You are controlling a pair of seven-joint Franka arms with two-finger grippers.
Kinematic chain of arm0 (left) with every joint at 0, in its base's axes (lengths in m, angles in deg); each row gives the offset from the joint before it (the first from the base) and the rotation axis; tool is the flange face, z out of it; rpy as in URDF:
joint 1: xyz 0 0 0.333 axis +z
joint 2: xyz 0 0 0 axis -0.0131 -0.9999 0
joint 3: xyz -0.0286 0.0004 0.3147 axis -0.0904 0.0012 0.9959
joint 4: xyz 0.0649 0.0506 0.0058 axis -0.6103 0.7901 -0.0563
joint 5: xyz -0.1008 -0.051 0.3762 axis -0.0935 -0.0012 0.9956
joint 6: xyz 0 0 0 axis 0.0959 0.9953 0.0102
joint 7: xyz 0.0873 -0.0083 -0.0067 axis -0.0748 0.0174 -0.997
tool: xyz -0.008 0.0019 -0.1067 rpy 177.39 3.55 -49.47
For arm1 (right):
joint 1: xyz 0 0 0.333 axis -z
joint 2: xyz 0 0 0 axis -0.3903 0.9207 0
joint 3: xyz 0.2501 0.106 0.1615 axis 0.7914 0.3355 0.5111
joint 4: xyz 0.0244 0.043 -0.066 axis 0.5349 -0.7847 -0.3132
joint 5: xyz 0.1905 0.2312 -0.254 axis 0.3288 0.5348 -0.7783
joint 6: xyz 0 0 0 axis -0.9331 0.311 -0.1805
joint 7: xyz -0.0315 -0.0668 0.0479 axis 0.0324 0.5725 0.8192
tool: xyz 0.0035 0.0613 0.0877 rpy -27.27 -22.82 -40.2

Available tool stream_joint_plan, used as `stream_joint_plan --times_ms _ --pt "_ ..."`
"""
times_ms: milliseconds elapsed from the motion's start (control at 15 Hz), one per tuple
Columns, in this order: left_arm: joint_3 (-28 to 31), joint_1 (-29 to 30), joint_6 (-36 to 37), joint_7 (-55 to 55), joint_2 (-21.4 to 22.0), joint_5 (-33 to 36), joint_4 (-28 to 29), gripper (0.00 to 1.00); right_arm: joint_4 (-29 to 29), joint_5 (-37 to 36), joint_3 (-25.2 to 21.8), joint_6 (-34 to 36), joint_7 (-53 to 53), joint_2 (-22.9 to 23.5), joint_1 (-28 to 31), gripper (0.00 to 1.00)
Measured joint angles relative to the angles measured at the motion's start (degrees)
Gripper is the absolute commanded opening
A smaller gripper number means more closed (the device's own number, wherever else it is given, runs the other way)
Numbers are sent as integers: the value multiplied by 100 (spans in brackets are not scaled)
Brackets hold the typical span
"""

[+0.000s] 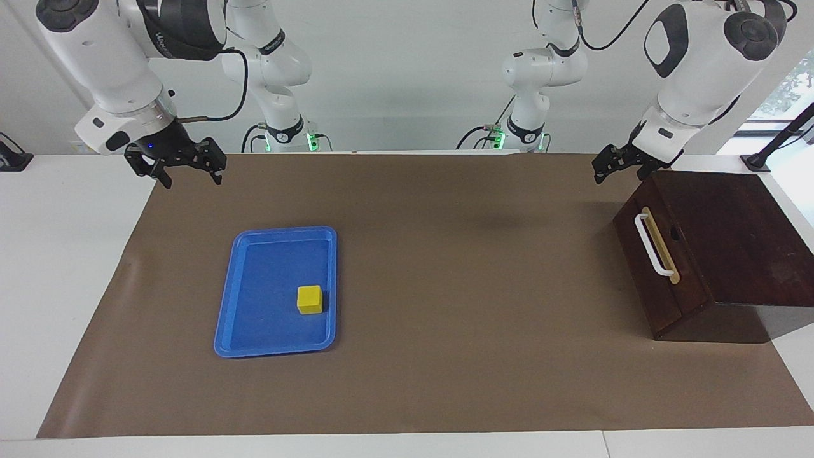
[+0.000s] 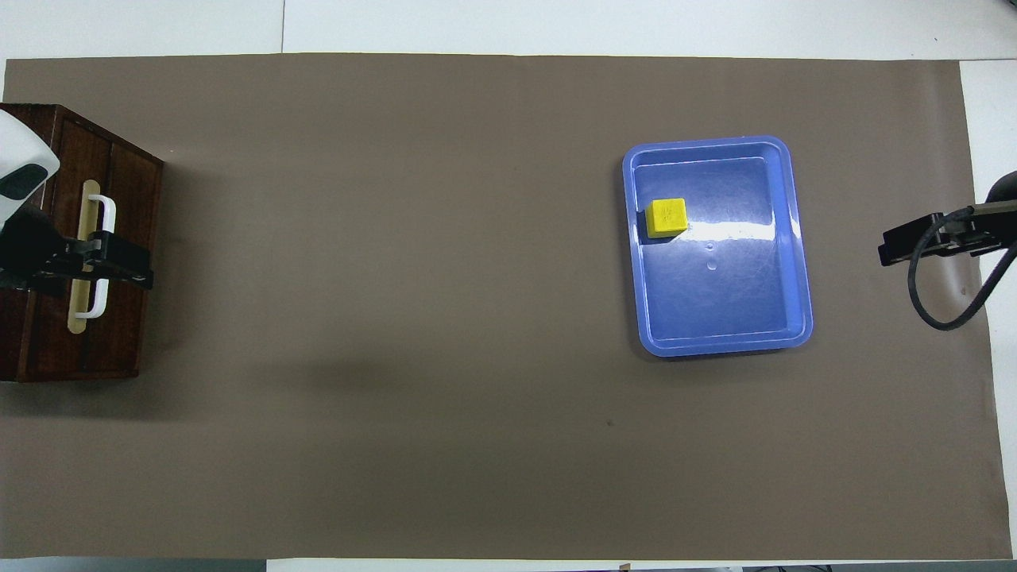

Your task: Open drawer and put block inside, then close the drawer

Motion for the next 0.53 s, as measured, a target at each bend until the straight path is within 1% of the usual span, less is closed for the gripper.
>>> stream_joint_plan --times_ms 533 --pt "1 0 0 0 0 0 0 100 12 -88 19 -82 0 -16 -10 100"
